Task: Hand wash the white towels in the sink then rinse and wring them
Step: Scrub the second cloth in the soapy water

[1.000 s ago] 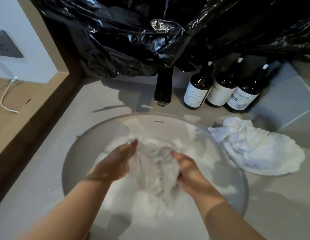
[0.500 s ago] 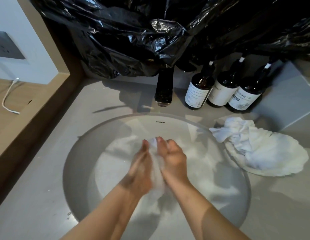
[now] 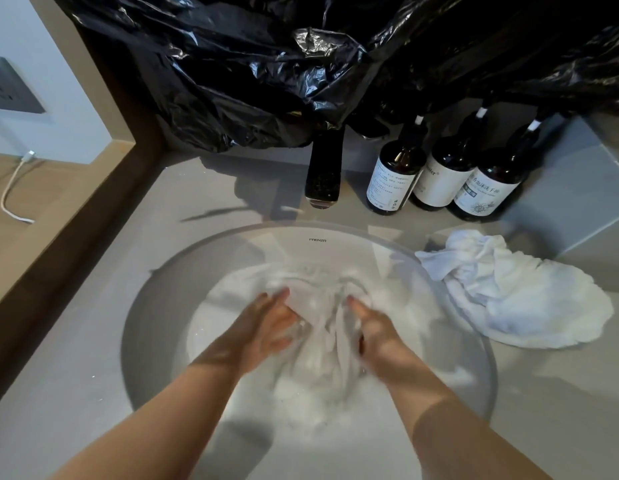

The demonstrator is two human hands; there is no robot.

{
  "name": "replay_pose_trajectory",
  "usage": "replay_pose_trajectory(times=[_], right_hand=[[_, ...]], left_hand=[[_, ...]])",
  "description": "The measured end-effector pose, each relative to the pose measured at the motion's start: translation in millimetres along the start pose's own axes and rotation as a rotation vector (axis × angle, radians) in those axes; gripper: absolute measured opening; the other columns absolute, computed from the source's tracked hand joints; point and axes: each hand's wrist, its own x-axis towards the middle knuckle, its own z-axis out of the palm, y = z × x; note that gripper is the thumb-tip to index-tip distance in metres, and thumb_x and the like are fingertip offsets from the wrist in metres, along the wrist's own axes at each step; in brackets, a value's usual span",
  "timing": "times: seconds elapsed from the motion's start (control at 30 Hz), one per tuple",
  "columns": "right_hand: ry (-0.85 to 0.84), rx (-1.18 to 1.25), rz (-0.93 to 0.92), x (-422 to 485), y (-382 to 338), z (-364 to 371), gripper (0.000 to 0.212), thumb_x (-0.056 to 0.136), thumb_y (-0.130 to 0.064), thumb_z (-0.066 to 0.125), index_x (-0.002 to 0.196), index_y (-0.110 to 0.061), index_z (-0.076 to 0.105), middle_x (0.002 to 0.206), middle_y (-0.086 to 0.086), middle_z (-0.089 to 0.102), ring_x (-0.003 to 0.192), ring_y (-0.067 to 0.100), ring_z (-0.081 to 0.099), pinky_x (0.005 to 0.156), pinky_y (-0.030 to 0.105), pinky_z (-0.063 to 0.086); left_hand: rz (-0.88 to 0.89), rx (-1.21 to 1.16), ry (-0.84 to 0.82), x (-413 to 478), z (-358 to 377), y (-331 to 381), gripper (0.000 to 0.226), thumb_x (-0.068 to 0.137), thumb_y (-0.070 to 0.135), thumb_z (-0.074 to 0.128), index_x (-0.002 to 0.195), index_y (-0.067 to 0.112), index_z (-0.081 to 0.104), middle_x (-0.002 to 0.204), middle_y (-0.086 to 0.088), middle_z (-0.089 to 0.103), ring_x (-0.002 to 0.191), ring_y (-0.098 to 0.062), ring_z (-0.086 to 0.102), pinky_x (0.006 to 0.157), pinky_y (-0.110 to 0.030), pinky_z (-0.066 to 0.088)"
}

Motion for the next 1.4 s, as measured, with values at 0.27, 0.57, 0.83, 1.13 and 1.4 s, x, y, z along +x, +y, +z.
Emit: replay_pose_trajectory(times=[0.27, 0.57, 0.83, 1.13, 1.4], right_hand=[[-0.083, -0.361, 0.028, -18.0, 26.1, 6.6, 0.030, 0.081, -0.024, 0.071, 0.106, -0.010, 0.064, 0.095, 0.008, 0.071, 0.086, 0.024, 0.069, 0.080, 0.037, 0.057], [-0.117, -0.490, -0.479, -76.2, -37.9, 47.2, 0.030, 0.092, -0.047, 0.051, 0.093, -0.017, 0.058, 0.085, 0.000, 0.064, 0.079, 0.014, 0.060, 0.071, 0.022, 0.045], [-0.096, -0.404, -0.414, -90.4, -25.8, 56.1, 0.032, 0.093, -0.050, 0.048, 0.087, -0.021, 0.061, 0.079, -0.007, 0.064, 0.080, 0.014, 0.063, 0.079, 0.028, 0.050], [-0.009, -0.450, -0.438, -79.5, -23.3, 53.2, 0.036, 0.094, -0.049, 0.047, 0.102, -0.017, 0.062, 0.098, 0.002, 0.065, 0.098, 0.023, 0.062, 0.089, 0.031, 0.048], [0.161, -0.191, -0.289, -14.0, -50.6, 7.2, 0.034, 0.088, -0.044, 0.061, 0.083, -0.010, 0.056, 0.089, 0.009, 0.064, 0.084, 0.028, 0.062, 0.075, 0.029, 0.045]], left_hand=[[-0.032, 0.536, 0.023, 6.2, 13.4, -20.3, 0.045, 0.088, 0.044, 0.061, 0.103, 0.002, 0.065, 0.100, -0.007, 0.067, 0.095, -0.019, 0.061, 0.098, -0.041, 0.046], [0.064, -0.258, 0.034, -28.7, 49.3, 20.3, 0.048, 0.102, 0.032, 0.032, 0.076, 0.010, 0.066, 0.065, -0.009, 0.067, 0.059, -0.020, 0.068, 0.049, -0.022, 0.053], [0.115, -0.379, 0.149, -29.0, 60.0, 33.0, 0.041, 0.103, 0.027, 0.032, 0.070, 0.013, 0.052, 0.045, 0.001, 0.060, 0.039, -0.006, 0.059, 0.043, -0.013, 0.043], [0.064, -0.299, 0.218, -13.1, 52.8, 21.2, 0.035, 0.100, 0.037, 0.040, 0.082, 0.013, 0.057, 0.061, -0.003, 0.067, 0.066, -0.020, 0.064, 0.059, -0.023, 0.046], [0.091, -0.014, -0.089, -34.3, 41.6, 15.1, 0.041, 0.098, 0.032, 0.042, 0.121, 0.003, 0.059, 0.120, -0.015, 0.063, 0.109, -0.025, 0.063, 0.098, -0.037, 0.047]])
